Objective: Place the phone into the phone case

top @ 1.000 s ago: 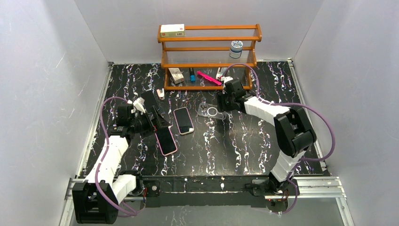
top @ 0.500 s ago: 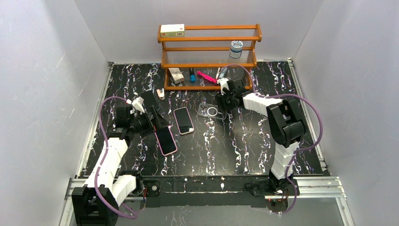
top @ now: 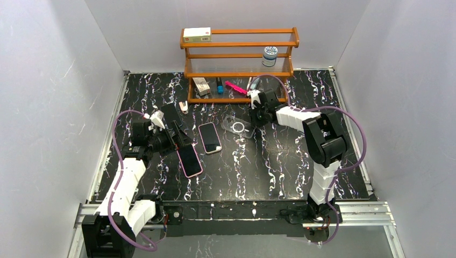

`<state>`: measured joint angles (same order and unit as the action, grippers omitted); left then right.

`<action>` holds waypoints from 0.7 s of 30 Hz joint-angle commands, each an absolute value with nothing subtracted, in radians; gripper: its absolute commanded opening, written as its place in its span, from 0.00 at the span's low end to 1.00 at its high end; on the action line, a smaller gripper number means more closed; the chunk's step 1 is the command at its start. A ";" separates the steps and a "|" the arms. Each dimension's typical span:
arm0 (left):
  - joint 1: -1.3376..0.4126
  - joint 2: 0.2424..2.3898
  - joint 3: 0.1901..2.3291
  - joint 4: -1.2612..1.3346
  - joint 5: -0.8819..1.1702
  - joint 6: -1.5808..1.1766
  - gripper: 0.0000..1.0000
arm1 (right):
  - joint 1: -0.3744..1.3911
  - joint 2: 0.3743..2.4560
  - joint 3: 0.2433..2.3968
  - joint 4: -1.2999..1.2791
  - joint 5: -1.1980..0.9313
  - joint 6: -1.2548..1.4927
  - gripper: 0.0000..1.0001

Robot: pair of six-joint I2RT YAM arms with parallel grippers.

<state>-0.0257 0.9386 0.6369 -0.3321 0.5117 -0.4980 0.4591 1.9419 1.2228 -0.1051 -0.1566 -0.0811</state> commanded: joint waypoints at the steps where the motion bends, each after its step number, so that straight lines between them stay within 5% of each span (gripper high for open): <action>1: -0.029 0.927 0.670 -0.357 0.508 -0.490 0.98 | 0.512 1.876 1.184 -0.174 -0.051 0.026 0.15; 6: -0.029 0.935 0.680 -0.381 0.451 -0.494 0.98 | 0.581 1.825 1.131 -0.244 0.050 0.140 0.01; 21: -0.029 0.943 0.691 -0.422 0.334 -0.509 0.98 | 0.785 1.560 0.890 -0.458 0.231 0.724 0.01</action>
